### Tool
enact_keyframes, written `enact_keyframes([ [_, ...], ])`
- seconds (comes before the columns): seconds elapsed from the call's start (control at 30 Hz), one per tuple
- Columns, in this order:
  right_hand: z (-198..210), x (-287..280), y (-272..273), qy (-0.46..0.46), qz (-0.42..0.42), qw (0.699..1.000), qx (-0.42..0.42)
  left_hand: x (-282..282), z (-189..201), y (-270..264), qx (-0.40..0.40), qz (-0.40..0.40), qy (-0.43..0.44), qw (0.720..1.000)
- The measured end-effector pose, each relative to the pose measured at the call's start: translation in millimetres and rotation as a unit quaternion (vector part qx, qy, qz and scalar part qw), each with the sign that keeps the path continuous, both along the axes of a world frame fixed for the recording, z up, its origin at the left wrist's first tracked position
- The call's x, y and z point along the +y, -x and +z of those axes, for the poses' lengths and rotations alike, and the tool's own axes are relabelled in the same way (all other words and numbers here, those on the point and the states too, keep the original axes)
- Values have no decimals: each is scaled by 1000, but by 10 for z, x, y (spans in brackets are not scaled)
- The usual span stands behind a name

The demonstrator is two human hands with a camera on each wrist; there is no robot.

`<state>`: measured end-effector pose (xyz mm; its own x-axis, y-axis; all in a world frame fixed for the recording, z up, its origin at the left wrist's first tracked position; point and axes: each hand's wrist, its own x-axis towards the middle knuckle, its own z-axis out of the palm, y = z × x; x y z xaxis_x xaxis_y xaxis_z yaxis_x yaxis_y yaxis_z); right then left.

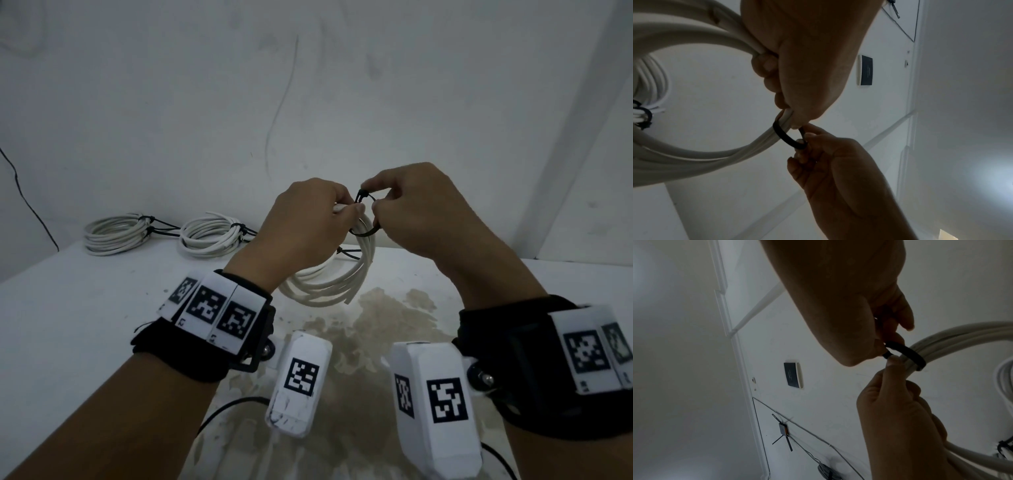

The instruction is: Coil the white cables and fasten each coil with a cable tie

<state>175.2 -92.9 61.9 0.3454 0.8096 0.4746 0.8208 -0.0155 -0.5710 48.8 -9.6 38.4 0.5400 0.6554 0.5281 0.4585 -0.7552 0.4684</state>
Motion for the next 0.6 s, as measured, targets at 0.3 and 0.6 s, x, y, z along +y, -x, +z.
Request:
enact_keyframes([
  [0.3,-55,80,-49,-71,-33,997,-7,-20,-22,-43,-20,-41,13,999],
  [0.6,-12,0,-54,-14,-9,930,368,-66,-39,-35,-58,-83,11,995],
])
